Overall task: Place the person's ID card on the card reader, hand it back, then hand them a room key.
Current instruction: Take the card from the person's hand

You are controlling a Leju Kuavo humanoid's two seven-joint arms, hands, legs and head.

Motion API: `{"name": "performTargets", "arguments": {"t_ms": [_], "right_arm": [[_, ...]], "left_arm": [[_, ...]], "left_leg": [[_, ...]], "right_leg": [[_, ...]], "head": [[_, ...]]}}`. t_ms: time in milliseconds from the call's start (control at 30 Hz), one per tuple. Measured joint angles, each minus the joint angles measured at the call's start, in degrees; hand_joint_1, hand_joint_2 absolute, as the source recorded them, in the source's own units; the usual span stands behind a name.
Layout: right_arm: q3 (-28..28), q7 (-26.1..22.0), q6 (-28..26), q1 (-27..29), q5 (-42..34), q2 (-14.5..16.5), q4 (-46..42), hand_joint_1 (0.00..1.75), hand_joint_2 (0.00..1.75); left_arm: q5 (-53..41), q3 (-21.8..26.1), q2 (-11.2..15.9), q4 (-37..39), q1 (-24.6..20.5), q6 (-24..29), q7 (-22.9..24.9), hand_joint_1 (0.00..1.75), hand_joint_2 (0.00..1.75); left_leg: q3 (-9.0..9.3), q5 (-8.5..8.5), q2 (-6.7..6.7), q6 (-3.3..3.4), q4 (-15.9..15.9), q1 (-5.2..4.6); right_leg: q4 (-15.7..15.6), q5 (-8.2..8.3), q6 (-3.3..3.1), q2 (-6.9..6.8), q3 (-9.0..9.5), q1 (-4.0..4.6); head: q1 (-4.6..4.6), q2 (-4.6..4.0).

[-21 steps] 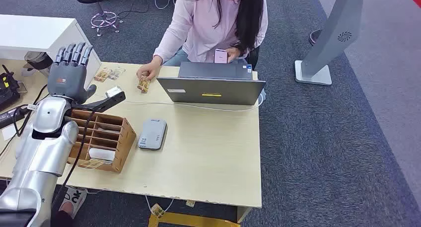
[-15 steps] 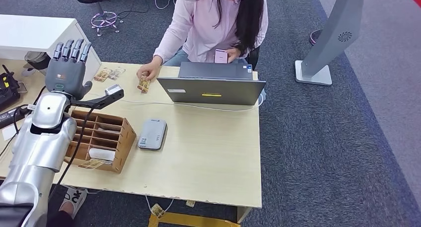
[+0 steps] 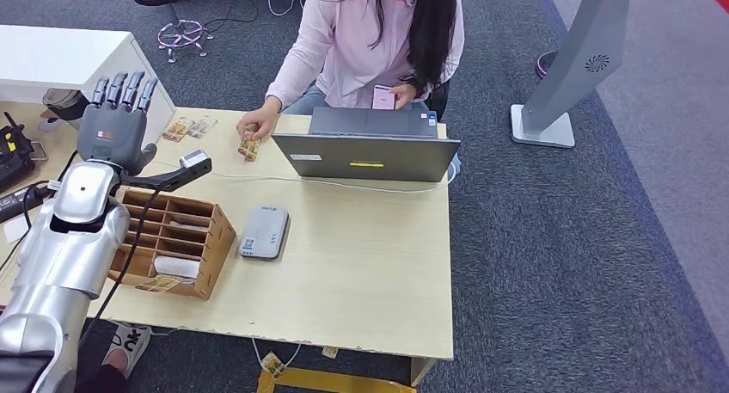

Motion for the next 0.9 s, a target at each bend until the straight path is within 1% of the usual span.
{"name": "performTargets", "arguments": {"t_ms": [533, 900], "right_arm": [[0.0, 0.2, 0.1, 0.0, -0.2, 0.0, 0.1, 0.0, 1.75], [0.4, 0.4, -0.1, -0.1, -0.6, 0.0, 0.1, 0.0, 1.75]], "left_arm": [[0.2, -0.1, 0.2, 0.1, 0.1, 0.2, 0.0, 0.0, 1.75], [0.8, -0.1, -1.2, 0.9, 1.3, 2.3, 0.0, 0.0, 1.75]], "left_leg": [[0.0, 0.0, 0.0, 0.0, 0.0, 0.0], [-0.01, 0.0, 0.0, 0.0, 0.0, 0.0]], "right_leg": [[0.0, 0.0, 0.0, 0.0, 0.0, 0.0], [0.0, 0.0, 0.0, 0.0, 0.0, 0.0]], "head": [[-0.01, 0.0], [0.01, 0.0]]}}
